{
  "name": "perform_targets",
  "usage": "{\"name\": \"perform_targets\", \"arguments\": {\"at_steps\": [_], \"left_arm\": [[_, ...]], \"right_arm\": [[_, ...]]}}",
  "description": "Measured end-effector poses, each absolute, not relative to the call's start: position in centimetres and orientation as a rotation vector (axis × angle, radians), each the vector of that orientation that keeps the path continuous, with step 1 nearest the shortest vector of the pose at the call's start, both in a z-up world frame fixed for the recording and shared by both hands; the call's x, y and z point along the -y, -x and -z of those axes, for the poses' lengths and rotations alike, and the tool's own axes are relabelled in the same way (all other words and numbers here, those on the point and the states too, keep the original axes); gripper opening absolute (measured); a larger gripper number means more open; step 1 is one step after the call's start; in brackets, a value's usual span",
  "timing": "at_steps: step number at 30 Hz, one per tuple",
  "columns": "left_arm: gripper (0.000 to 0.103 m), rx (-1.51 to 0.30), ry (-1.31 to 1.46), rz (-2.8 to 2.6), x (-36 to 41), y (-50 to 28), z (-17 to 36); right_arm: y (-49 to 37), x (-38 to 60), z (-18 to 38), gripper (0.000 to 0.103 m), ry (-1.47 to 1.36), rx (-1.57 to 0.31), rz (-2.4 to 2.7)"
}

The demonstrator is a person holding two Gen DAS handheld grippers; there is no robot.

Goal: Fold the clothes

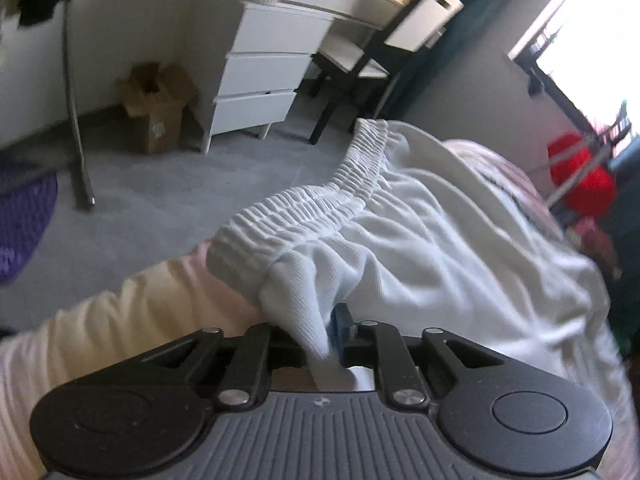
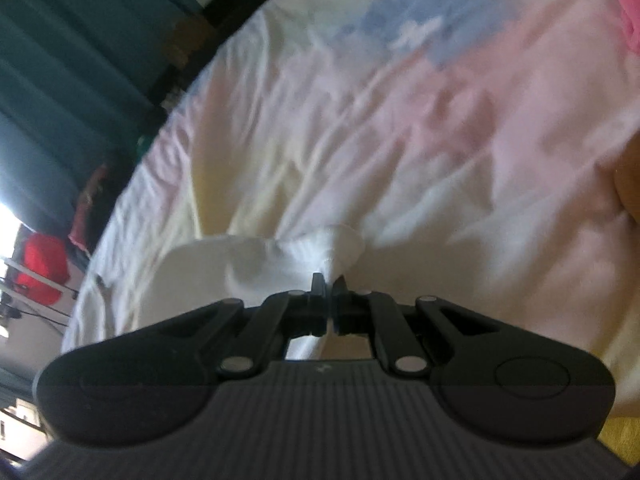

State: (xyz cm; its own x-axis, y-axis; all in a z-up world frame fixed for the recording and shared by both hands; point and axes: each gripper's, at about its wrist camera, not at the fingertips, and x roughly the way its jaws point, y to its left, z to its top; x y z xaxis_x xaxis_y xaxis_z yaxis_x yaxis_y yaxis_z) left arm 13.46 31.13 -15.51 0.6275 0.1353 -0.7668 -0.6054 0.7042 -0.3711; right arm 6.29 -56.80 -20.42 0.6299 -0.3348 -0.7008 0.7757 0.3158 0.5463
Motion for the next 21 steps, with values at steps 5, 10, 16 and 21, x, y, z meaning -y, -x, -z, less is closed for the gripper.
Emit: {"name": "perform_targets", "arguments": {"at_steps": [5,10,16,21], "left_arm": [[0.034,-0.812,0.568,-0.431,-30.0,-13.4,14.6],[0.066,-0.823,0.456,-0.394,-28.3,-12.7,13.0],[0.087,-0.686,0.313,-0.280,-21.5,-11.8,9.4],[0.095,-0.571,0.195,-0.186,-15.8,-11.1,6.5]], "right_arm": [[-6.8,56.6,19.5,0.012,-0.964,-0.523,0.755],[-6.5,56.0,18.1,0.064,-0.913,-0.453,0.752],[-6.7,53.8,15.1,0.080,-0.780,-0.356,0.681],[-7.6,49.6,12.0,0.080,-0.596,-0.314,0.534]]}}
